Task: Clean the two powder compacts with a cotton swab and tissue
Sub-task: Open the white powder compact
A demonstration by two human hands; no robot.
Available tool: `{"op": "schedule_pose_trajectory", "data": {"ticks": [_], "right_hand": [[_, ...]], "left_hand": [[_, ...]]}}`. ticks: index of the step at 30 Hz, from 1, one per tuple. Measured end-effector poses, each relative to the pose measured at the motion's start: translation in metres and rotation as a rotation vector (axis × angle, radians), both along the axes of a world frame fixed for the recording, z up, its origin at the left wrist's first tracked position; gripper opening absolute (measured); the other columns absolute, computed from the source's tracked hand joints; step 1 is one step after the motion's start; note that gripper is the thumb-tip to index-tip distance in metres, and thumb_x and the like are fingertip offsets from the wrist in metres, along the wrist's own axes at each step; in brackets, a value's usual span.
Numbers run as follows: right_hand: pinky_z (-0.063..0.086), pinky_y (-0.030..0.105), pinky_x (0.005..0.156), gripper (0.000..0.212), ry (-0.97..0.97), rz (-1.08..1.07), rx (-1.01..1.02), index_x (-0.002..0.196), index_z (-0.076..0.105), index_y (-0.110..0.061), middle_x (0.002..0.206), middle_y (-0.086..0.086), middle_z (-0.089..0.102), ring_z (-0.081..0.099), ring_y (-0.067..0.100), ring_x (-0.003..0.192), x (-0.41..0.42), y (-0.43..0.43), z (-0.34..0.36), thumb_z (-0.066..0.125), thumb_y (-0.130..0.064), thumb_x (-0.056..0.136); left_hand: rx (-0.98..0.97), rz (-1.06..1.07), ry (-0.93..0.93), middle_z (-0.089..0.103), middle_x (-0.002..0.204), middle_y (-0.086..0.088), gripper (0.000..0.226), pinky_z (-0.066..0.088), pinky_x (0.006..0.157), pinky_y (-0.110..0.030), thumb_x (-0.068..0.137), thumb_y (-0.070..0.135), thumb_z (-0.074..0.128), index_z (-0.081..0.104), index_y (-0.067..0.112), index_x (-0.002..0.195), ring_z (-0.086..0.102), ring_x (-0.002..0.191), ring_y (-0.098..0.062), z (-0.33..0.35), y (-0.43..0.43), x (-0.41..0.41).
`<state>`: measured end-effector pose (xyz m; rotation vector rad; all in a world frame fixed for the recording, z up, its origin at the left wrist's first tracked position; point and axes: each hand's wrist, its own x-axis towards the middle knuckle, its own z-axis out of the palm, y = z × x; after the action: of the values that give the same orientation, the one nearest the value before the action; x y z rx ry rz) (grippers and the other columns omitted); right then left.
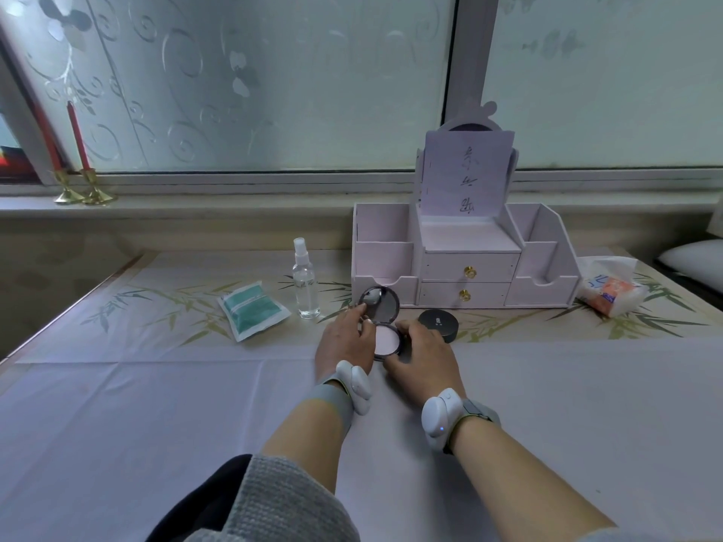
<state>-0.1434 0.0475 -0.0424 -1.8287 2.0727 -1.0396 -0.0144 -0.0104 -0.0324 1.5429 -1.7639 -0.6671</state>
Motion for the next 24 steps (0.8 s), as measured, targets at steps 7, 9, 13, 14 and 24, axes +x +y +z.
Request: {"op": "schedule_pose_trajectory", "data": {"ticks": [7, 9, 13, 14, 24], "right_hand": [[0.045, 0.036, 0.087, 0.036, 0.005, 0.007, 0.003, 0.114, 0.057, -0.032, 0.113, -0.010, 0.064, 0.053, 0.020, 0.104, -0.001, 0.000, 0.000, 0.061, -0.042, 0.080], [0.046, 0.036, 0.086, 0.037, 0.008, 0.005, -0.002, 0.115, 0.057, -0.032, 0.113, -0.010, 0.064, 0.054, 0.020, 0.103, 0.000, 0.000, -0.001, 0.061, -0.042, 0.079], [0.045, 0.036, 0.086, 0.035, 0.031, 0.000, -0.008, 0.114, 0.056, -0.031, 0.112, -0.010, 0.064, 0.054, 0.020, 0.103, 0.000, -0.001, -0.003, 0.060, -0.043, 0.081], [0.045, 0.036, 0.086, 0.036, 0.035, 0.000, -0.008, 0.115, 0.056, -0.031, 0.113, -0.010, 0.063, 0.053, 0.021, 0.103, 0.001, -0.001, -0.003, 0.060, -0.044, 0.082], [0.040, 0.035, 0.090, 0.038, 0.051, -0.009, 0.015, 0.117, 0.055, -0.032, 0.115, -0.010, 0.062, 0.052, 0.019, 0.107, 0.001, -0.002, -0.001, 0.058, -0.033, 0.080]], "left_hand": [[-0.002, -0.007, -0.086, 0.053, 0.148, 0.002, 0.047, 0.034, 0.112, -0.034, 0.101, 0.029, 0.042, 0.051, 0.025, 0.146, 0.044, 0.135, -0.024, 0.001, 0.000, -0.001], [-0.004, 0.001, -0.087, 0.053, 0.147, 0.002, 0.046, 0.035, 0.111, -0.034, 0.101, 0.030, 0.042, 0.052, 0.025, 0.145, 0.043, 0.135, -0.024, 0.000, 0.002, -0.001], [-0.010, 0.033, -0.035, 0.058, 0.141, 0.005, 0.041, 0.038, 0.105, -0.032, 0.099, 0.030, 0.045, 0.058, 0.028, 0.138, 0.046, 0.131, -0.020, 0.002, 0.006, -0.001], [-0.011, 0.040, -0.026, 0.059, 0.139, 0.005, 0.039, 0.038, 0.104, -0.031, 0.099, 0.030, 0.045, 0.059, 0.028, 0.136, 0.047, 0.130, -0.019, 0.002, 0.007, -0.001], [-0.023, 0.150, 0.040, 0.068, 0.116, 0.004, 0.028, 0.043, 0.082, -0.028, 0.095, 0.030, 0.049, 0.062, 0.032, 0.120, 0.061, 0.106, -0.021, 0.001, 0.009, 0.001]]}}
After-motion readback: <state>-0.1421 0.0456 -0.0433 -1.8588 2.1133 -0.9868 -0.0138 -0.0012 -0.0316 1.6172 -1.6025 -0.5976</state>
